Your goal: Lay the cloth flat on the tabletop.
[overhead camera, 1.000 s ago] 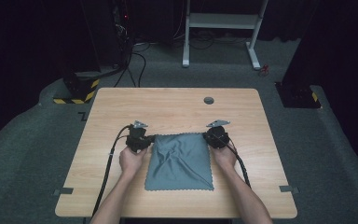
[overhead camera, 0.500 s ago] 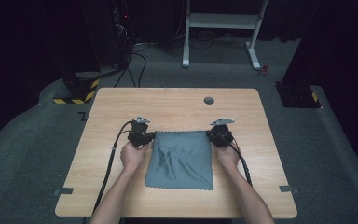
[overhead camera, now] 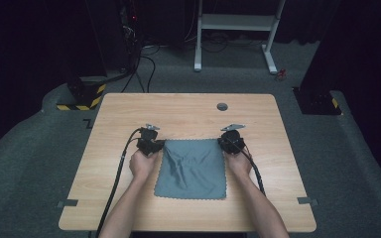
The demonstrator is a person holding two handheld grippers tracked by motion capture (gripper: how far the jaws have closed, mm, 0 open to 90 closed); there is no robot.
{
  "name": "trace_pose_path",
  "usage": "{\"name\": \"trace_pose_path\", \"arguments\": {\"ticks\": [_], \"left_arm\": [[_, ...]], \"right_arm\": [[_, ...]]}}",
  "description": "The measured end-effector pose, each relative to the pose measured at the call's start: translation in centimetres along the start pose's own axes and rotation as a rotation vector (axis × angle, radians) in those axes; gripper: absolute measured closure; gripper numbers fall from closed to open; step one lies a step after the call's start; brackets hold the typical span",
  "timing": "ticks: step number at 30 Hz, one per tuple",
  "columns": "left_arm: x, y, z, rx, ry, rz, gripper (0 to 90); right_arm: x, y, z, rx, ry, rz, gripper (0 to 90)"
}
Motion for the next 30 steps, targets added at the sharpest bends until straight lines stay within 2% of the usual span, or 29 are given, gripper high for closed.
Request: {"name": "trace_pose_path", "arguments": {"ticks": [4,7,10,13,15,16,21,23,25,27,30], "left_arm": [[-0.1,-0.1,-0.3,0.009,0.002,0.002,75.3],[-0.4,-0.4,-0.5,0.02,-0.001,-0.004,69.8],[-1.3,-1.0,-0.3,0.018,-0.019,0.011,64.5],[-2.3,-1.9,0.1,0.054,-0.036,0.013,59.9],[-3.3,-2.9,0.5,0.094,-0.043,0.011,59.4],[-3.9,-3.4,0.6,0.098,-0.05,0.015,58.8],[-6.6,-5.5,1.4,0.099,-0.107,0.044,59.2],[-7.9,-6.9,2.4,0.111,-0.14,0.058,61.4],[-8.7,-8.0,3.1,0.127,-0.153,0.061,62.4],[-9.2,-8.9,3.8,0.128,-0.155,0.062,63.0],[-9.6,-9.9,4.4,0.148,-0.136,0.065,64.2]], "right_arm": [[0.0,0.0,0.0,-0.004,-0.007,-0.003,87.4],[-0.2,-0.1,0.3,0.02,0.006,-0.004,82.5],[-0.7,-0.1,0.4,0.041,0.013,0.003,78.5],[-1.8,-0.2,-0.1,0.022,0.035,0.037,76.4],[-2.4,-0.6,-0.6,0.003,0.047,0.036,75.9],[-2.9,-1.1,-1.0,-0.018,0.059,0.032,75.8],[-5.1,-3.6,-2.7,-0.048,0.11,0.033,75.9],[-6.1,-4.8,-3.5,-0.068,0.12,0.03,76.3],[-7.2,-6.0,-4.3,-0.084,0.14,0.035,76.8],[-8.1,-7.2,-5.2,-0.098,0.159,0.041,77.4],[-9.1,-8.7,-6.5,-0.115,0.198,0.04,77.7]]}}
Point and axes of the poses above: each handheld gripper's, and its own axes: x roughly forward along the jaws, y roughly out of its top, z roughly to its right, the point moved 6 cm from there along x, roughly forward along the jaws, and after that the axes turned 11 degrees about y, right-handed, at the moved point
